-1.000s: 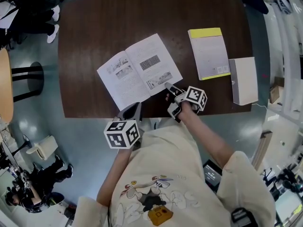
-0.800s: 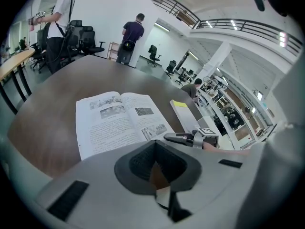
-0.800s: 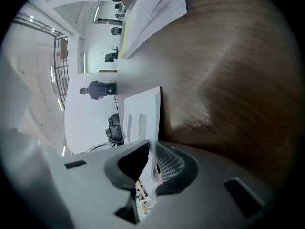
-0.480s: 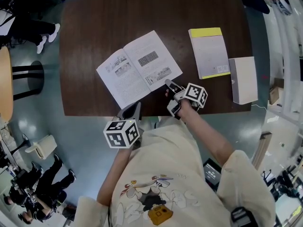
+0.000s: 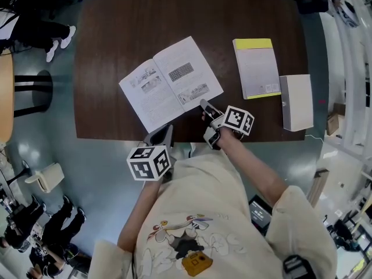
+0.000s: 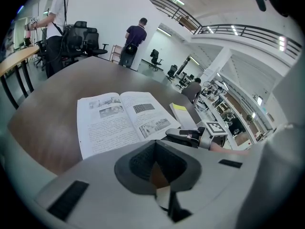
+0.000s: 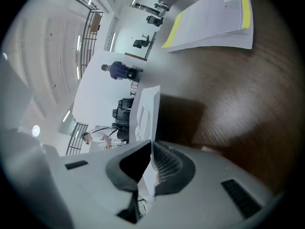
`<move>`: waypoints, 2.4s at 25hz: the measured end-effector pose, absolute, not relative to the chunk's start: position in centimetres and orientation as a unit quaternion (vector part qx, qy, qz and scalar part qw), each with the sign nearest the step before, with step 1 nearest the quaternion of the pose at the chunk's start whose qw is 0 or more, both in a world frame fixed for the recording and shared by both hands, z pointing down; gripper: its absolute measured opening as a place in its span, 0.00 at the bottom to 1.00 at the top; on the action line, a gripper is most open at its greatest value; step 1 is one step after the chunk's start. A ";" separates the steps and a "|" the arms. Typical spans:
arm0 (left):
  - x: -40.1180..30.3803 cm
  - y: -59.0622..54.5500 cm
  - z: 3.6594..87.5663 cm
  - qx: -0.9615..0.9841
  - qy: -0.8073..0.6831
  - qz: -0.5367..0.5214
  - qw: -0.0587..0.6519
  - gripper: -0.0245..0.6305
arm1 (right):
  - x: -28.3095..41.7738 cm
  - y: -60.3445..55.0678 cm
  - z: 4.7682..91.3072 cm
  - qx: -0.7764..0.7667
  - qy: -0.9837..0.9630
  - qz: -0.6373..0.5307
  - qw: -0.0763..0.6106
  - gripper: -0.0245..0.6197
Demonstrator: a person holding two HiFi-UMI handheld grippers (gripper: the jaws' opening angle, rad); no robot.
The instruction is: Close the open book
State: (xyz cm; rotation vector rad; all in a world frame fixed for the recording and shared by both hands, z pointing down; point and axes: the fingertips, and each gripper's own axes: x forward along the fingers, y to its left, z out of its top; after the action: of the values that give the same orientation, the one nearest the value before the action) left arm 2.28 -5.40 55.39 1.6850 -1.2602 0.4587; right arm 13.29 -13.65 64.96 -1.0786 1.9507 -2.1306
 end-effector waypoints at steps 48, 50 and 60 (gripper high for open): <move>-4.8 -1.6 55.6 0.638 -0.569 0.115 0.506 0.05 | 3.2 -7.9 60.2 -0.232 0.878 -0.264 -0.324 0.07; -5.1 -1.4 55.7 0.635 -0.571 0.112 0.508 0.05 | 2.8 -7.6 60.5 -0.226 0.877 -0.256 -0.337 0.07; -6.6 -0.4 56.4 0.626 -0.573 0.098 0.520 0.04 | 0.6 -6.0 62.5 -0.187 0.872 -0.210 -0.401 0.07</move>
State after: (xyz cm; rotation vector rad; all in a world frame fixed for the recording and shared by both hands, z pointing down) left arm -6.59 -0.40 56.36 1.5001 -1.3743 0.2340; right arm 0.56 -6.01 62.54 -0.8076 3.7762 -0.9074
